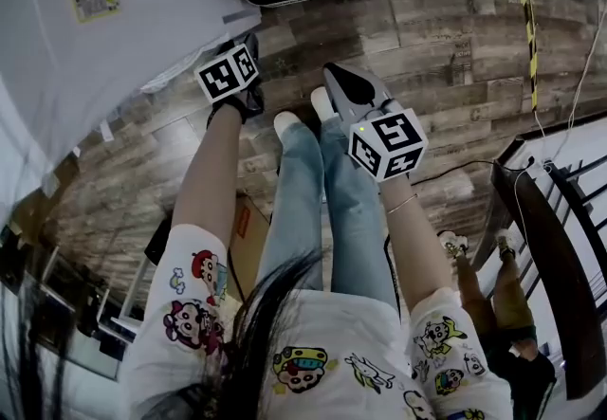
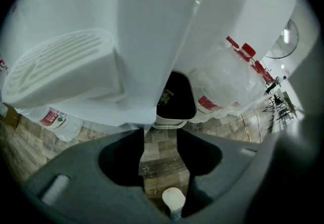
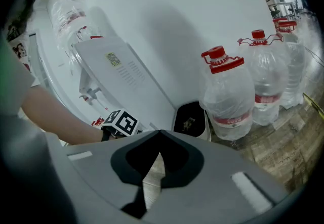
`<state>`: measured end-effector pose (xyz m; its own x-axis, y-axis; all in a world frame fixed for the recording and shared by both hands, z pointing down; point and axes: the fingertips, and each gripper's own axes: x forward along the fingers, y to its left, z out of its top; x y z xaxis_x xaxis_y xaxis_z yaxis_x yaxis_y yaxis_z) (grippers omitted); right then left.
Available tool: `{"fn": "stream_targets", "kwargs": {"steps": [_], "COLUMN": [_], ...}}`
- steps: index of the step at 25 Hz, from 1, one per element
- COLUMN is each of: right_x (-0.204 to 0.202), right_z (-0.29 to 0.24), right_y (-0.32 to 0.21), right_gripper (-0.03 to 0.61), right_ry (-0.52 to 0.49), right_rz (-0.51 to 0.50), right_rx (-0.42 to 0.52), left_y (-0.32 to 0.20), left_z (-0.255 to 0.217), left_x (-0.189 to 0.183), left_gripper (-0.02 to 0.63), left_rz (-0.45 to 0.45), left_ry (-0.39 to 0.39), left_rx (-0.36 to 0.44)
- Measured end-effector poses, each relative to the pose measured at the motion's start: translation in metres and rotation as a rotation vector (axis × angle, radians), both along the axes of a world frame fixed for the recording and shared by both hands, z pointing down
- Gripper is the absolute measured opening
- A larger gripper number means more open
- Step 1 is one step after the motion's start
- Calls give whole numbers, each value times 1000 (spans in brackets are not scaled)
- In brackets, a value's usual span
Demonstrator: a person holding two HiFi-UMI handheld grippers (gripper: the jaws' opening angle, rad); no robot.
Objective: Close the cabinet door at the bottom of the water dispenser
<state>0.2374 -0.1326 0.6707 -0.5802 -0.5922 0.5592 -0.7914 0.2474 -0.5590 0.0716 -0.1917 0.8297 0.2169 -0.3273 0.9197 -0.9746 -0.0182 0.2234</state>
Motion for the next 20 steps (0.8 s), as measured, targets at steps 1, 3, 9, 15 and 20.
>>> {"fn": "stream_targets", "kwargs": {"steps": [1,3,9,15,20], "right_x": [0,1,11,15,8], "right_z": [0,0,4,-4,-19], "right_y": [0,0,2,2,0], "right_gripper": [11,11,11,11,11], "right_ry": [-1,-2,8,17,32], "right_rz": [-2,-5,0,3,0], "right_rx": [0,-1,-11,0,21], "left_y": [-2,-6,-15,-4,4], "left_z": [0,1,2,-6,-23], "left_x": [0,1,7,13,18], "left_gripper": [201,207,210,210,210], "left_rz": [6,20,34,35,45], "left_ry": [-1,-3,-14,-13,12], "left_rx": [3,10,15,8,22]}}
